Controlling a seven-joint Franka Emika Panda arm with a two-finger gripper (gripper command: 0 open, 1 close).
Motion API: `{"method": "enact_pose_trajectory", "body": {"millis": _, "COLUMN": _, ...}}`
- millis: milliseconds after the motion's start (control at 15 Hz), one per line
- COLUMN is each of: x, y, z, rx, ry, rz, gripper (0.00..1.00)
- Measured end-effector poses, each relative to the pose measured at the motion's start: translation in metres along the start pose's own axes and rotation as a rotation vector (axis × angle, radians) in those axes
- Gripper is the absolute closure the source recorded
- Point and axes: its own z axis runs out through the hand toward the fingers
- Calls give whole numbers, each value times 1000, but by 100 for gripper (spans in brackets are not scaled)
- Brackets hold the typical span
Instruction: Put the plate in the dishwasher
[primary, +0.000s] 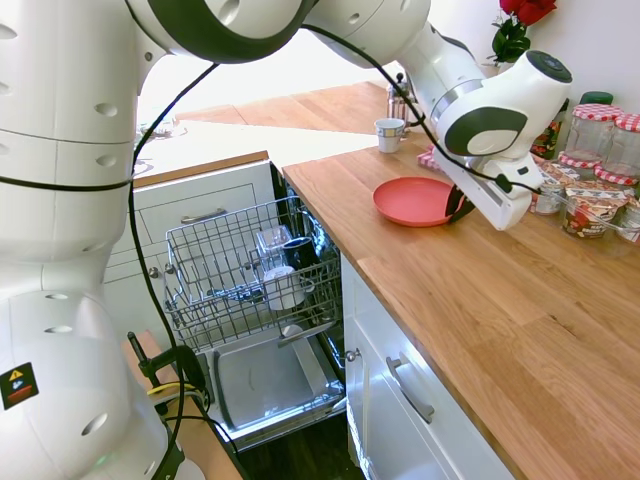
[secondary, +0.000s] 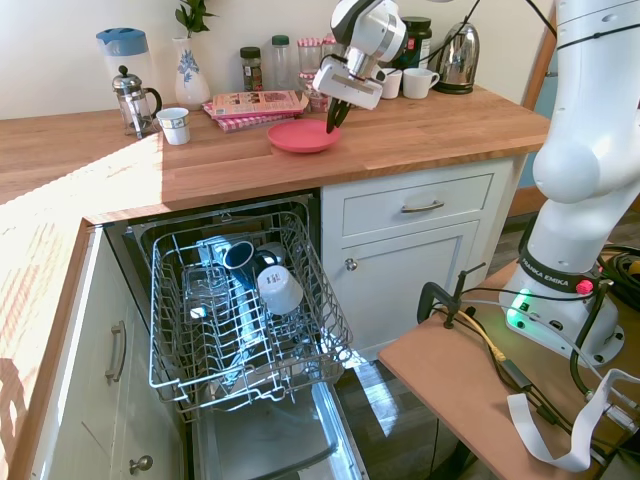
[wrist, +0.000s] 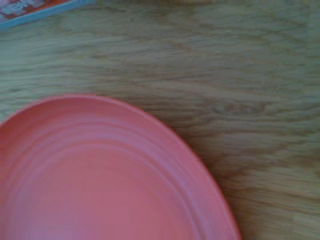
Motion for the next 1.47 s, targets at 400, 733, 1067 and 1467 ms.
{"method": "enact_pose_trajectory", "body": {"millis": 400, "x": -58, "y": -52, "z": -82, "rx": -11, "ry": 70, "rz": -151, "gripper": 100}}
{"method": "enact_pose_trajectory", "body": {"millis": 733, "x": -241, "y": -146, "z": -116, "rx": -182, "ry": 248, "rz": -401, "gripper": 100}}
{"method": "enact_pose_trajectory", "body": {"millis": 1067, "x": -498, "y": -160, "z": -61, "rx": -286, "ry": 455, "rz": -687, "gripper": 100}}
{"method": "enact_pose_trajectory", "body": {"millis": 1467, "x": -579, "y": -33, "z": 109, "rx": -389, "ry": 722, "rz": -1037, "gripper": 100}}
